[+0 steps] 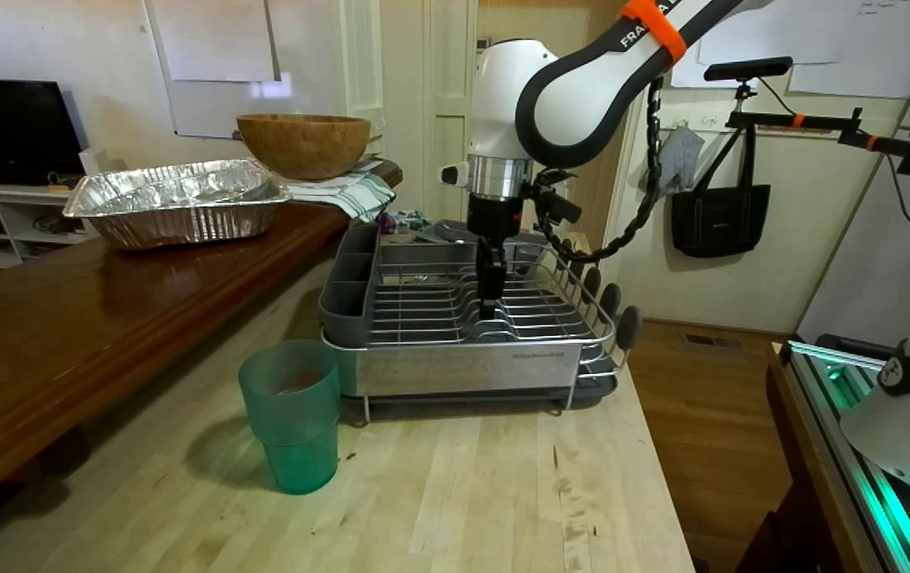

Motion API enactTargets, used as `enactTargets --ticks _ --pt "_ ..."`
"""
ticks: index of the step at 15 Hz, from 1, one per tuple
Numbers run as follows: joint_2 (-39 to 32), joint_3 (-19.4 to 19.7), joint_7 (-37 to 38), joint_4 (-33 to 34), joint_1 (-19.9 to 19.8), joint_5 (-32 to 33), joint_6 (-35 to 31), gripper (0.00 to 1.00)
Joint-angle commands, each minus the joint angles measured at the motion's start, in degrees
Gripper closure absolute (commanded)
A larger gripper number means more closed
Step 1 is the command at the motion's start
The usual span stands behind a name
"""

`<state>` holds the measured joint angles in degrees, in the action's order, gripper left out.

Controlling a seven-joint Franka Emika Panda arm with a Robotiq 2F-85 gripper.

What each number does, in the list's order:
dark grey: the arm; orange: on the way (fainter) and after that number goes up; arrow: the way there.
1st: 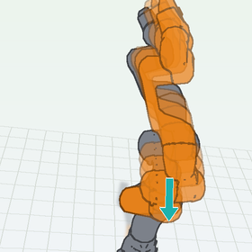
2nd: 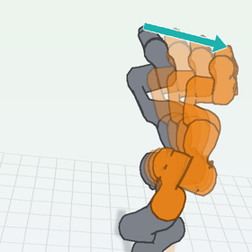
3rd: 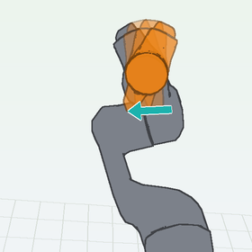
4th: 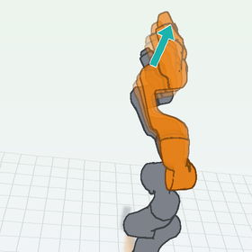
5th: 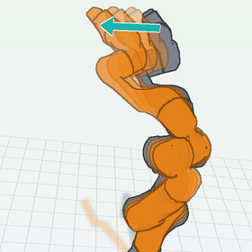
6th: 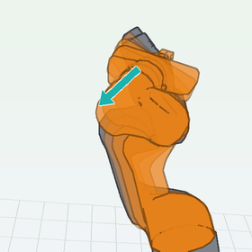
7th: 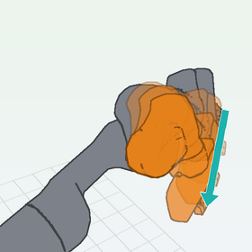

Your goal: Move the rack to the top countertop, then put it back on the bottom countertop

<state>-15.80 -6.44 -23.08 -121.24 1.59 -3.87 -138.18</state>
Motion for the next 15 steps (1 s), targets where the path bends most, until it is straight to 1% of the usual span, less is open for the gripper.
enactTargets --ticks 1,2,4,5,6,7,8,11,12,13,14,15 --pt "-1.6 -0.5 -0.7 0.6 -0.5 0.0 -0.4 0.19" --pt "-1.8 -0.5 -0.6 0.7 -0.5 0.1 -0.3 0.16" --pt "-2.1 -0.5 -0.5 0.7 -0.5 0.3 -0.3 0.20" --pt "-2.2 -0.4 -0.5 0.7 -0.5 0.4 -0.4 0.44" --pt "-2.2 -0.4 -0.4 0.7 -0.5 0.5 -0.2 0.44" --pt "-2.4 -0.4 -0.4 0.7 -0.4 0.5 -0.3 0.51" --pt "-2.4 -0.5 -0.3 0.7 -0.4 0.6 -0.3 0.61" --pt "-2.5 -0.3 0.1 0.8 -0.3 1.2 -0.1 0.83" --pt "-2.1 -0.3 0.4 0.7 -0.3 1.0 0.2 0.88" --pt "-1.2 -0.2 1.2 0.3 0.0 1.5 0.5 0.90" --pt "-0.4 -0.3 1.3 -0.2 0.1 1.5 0.6 0.95" --pt "1.3 -0.4 1.8 -1.0 0.4 2.1 0.8 0.96"
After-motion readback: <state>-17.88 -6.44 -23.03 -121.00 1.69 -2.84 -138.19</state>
